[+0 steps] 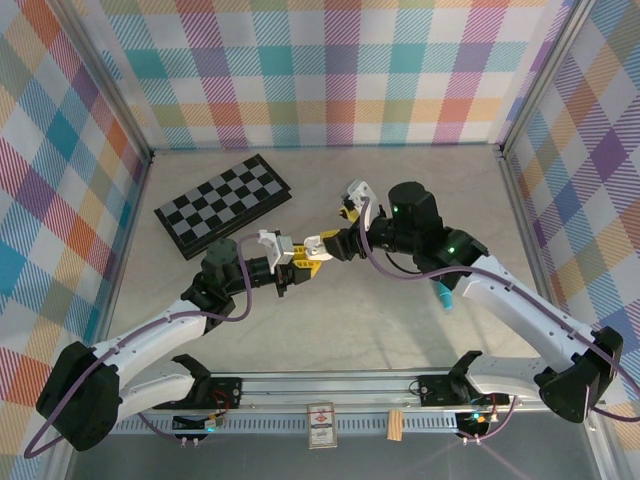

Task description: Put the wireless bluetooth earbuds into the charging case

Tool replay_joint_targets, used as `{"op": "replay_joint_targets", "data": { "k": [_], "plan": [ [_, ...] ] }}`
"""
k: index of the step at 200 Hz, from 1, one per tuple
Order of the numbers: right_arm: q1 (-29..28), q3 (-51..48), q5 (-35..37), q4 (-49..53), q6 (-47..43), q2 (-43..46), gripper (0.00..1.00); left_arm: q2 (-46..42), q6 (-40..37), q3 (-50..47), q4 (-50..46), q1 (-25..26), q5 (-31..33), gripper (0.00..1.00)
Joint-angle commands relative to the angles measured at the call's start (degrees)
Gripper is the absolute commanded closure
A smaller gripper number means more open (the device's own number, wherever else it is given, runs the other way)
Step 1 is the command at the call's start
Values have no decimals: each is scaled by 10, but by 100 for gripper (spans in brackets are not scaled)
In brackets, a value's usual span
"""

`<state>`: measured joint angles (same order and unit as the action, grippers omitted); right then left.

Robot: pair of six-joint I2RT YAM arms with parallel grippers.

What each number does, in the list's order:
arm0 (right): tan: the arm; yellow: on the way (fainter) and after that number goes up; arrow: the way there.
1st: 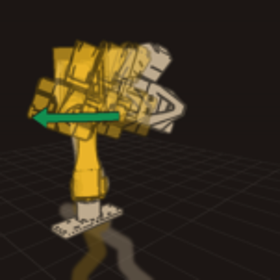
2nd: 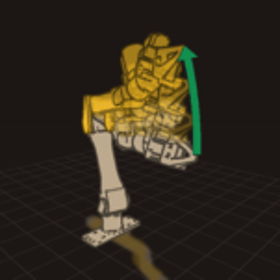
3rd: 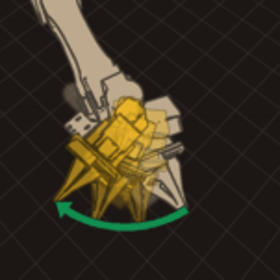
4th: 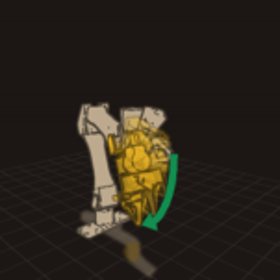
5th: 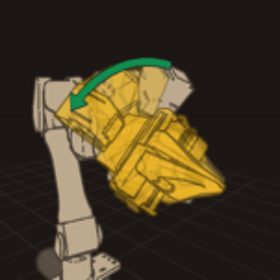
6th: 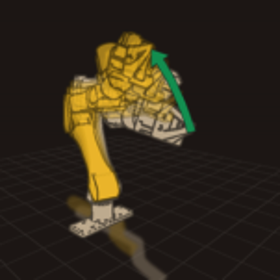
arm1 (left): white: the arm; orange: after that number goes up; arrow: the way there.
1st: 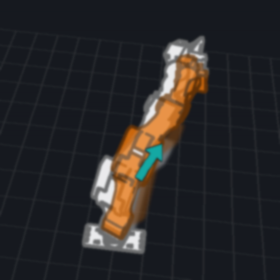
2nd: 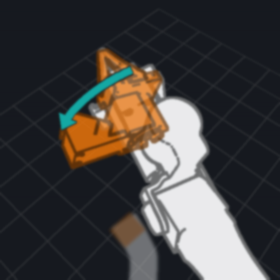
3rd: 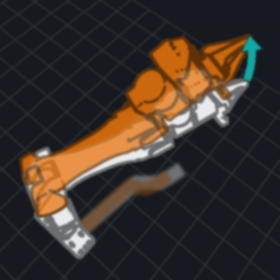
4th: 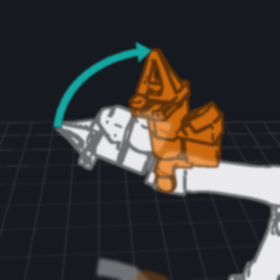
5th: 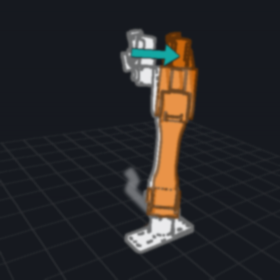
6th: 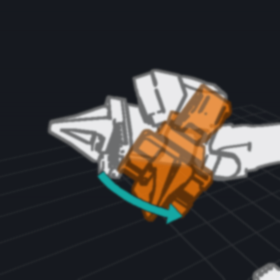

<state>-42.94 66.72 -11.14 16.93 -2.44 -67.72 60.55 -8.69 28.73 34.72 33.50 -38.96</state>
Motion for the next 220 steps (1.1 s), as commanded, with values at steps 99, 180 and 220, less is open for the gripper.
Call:
{"op": "replay_joint_targets", "data": {
  "k": [99, 180, 220],
  "plan": [
    [0, 4, -11, 1, -20, -13, 25, -38, -38, -9, 24, -7, -10, 93],
    [20, 78, -105, 34, 53, -71, 26, -47, -116, 5, -54, -7, 23, 93],
    [21, 192, -101, 199, 59, -153, 39, -55, -137, 25, -93, -7, 32, 93]
  ]
}}
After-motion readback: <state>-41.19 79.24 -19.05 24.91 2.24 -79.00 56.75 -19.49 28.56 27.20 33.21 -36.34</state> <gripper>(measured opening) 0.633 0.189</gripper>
